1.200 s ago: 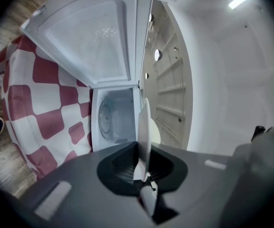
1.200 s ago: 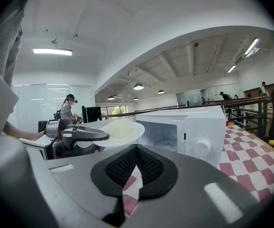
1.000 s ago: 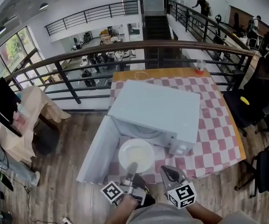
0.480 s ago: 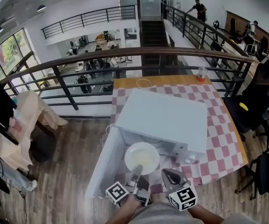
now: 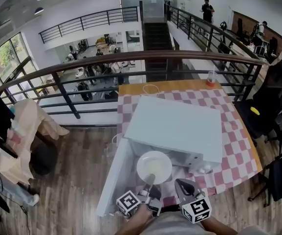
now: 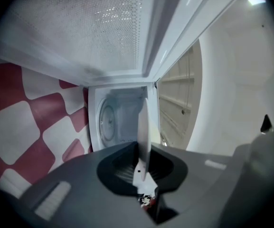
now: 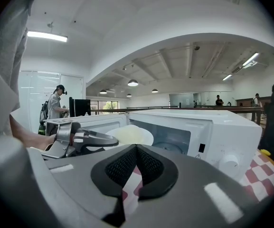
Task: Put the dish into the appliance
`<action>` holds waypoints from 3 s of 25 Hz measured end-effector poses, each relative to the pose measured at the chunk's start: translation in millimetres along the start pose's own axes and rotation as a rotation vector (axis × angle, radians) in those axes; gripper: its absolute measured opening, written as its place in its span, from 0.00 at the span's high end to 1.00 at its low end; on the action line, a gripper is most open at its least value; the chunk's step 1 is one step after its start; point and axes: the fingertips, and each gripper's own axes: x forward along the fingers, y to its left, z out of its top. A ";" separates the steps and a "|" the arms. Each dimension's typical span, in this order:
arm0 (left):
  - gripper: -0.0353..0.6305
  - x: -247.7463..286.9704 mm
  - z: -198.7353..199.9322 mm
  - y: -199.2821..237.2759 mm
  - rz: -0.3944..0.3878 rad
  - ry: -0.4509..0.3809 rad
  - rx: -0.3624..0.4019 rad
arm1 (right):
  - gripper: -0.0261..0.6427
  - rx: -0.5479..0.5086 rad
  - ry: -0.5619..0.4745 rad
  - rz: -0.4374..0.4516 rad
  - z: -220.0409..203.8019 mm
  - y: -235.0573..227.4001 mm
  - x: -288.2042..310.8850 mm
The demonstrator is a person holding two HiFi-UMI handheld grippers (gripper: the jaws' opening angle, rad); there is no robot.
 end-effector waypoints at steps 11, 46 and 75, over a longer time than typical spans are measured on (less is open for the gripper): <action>0.91 33.0 8.6 32.6 0.057 0.004 0.020 | 0.96 -0.020 0.007 0.022 0.5 -6.5 23.3; 0.89 175.0 29.6 109.7 0.370 0.134 0.138 | 0.96 0.048 -0.025 0.108 4.7 -38.2 78.5; 0.49 149.4 -6.0 108.9 0.491 0.838 1.143 | 0.96 0.005 -0.029 0.084 1.9 -34.4 74.7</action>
